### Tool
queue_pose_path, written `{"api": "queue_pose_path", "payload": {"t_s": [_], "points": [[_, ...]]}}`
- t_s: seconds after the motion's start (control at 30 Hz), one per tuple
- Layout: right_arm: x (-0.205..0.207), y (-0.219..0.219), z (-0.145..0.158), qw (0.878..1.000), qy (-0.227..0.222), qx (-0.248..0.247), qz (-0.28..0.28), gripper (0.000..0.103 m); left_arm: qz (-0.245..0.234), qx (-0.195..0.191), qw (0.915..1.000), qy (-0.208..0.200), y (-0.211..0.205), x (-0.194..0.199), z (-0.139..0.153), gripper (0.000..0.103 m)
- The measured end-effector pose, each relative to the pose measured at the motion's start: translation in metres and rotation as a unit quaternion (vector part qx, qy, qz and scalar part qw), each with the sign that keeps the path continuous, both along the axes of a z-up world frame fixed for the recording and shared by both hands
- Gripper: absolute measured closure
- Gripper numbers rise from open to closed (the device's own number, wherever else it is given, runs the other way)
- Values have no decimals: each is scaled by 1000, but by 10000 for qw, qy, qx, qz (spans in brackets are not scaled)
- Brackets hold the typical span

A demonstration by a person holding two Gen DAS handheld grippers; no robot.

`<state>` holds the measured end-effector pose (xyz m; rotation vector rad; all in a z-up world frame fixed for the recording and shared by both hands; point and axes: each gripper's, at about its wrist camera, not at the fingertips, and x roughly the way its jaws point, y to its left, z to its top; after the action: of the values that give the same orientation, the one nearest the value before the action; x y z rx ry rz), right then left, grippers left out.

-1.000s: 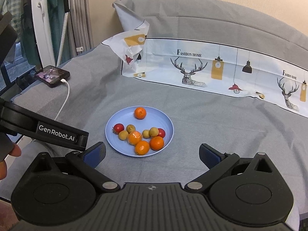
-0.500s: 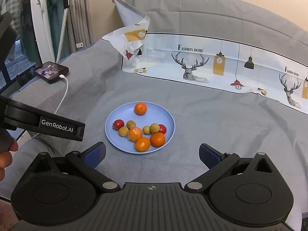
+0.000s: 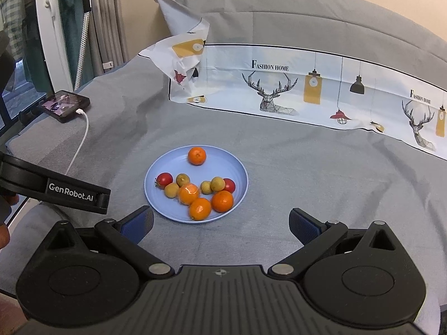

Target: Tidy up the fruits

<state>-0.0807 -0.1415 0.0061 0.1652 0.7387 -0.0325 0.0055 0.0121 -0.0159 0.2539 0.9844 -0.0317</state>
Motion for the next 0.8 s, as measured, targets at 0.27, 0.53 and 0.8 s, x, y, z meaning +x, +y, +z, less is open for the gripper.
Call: {"api": "queue_pose_path", "payload": {"t_s": [0.27,0.53,0.8], "points": [[2,-1,-2,10000,4,-16,13,1,4,21,10000,50,-1,6,0,0],[7,-1,1,10000,-39,-25,44,1,44,-1,10000,56,-3,11,6,0],[11,-3,0,10000,-34,-22,44,1,31,19,9999,126,-7,15,7,0]]}}
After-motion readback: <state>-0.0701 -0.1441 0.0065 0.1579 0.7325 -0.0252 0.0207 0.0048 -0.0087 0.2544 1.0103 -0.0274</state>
